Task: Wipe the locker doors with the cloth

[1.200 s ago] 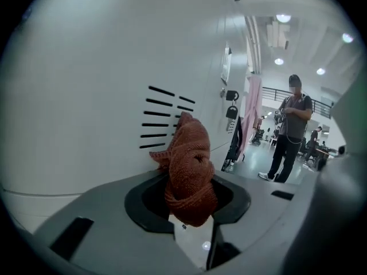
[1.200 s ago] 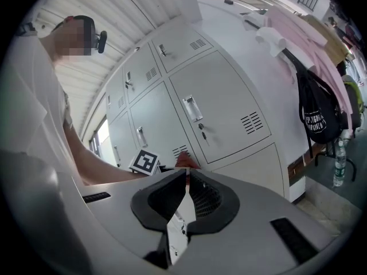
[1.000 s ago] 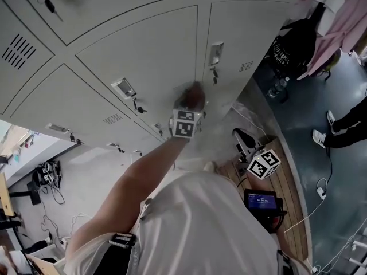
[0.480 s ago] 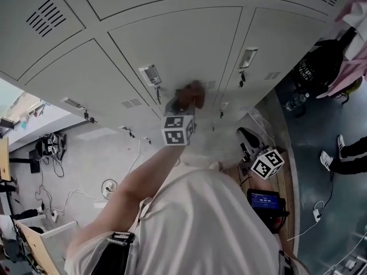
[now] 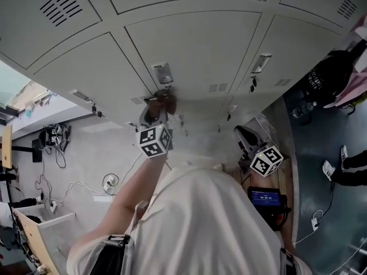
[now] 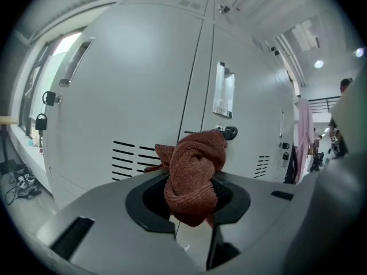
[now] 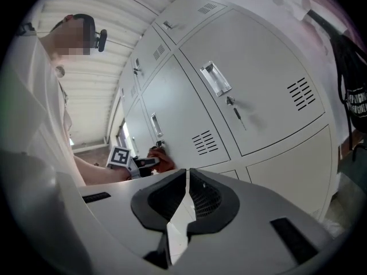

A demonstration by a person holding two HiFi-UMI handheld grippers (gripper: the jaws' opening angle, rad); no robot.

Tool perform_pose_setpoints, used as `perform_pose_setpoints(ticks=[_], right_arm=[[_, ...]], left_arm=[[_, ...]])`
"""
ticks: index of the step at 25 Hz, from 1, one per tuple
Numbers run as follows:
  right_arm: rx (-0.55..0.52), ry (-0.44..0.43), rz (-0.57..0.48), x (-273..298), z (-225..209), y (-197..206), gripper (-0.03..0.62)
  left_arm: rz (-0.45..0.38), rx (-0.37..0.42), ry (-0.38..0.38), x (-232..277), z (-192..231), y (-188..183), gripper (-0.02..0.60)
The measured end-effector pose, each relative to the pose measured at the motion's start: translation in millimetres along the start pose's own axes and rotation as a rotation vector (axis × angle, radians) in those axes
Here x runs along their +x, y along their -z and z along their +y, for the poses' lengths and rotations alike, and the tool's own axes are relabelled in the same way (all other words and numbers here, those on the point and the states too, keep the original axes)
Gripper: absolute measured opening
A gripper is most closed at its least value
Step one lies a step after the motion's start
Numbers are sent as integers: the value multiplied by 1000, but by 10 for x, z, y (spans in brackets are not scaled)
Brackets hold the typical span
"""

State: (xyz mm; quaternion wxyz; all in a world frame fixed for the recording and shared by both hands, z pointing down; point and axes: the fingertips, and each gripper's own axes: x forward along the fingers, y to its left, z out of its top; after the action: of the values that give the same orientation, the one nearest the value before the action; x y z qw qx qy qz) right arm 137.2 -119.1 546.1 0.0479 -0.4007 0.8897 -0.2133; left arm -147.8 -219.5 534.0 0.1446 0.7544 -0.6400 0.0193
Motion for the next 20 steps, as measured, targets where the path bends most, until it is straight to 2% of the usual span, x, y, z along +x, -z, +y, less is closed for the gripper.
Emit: perform_pose_setpoints(ticks=[3,8,20], right_arm=[[2,-10,6,45,37,26,29],[0,3,11,-14,13,51,29],[14,96,-32,-394,-216,5,29]], left_arm=[[1,-5,51,55,-179,-22,114],[25,-25,202,249,-820,-17,114],[42,144,541,621,-2525,-130,114]])
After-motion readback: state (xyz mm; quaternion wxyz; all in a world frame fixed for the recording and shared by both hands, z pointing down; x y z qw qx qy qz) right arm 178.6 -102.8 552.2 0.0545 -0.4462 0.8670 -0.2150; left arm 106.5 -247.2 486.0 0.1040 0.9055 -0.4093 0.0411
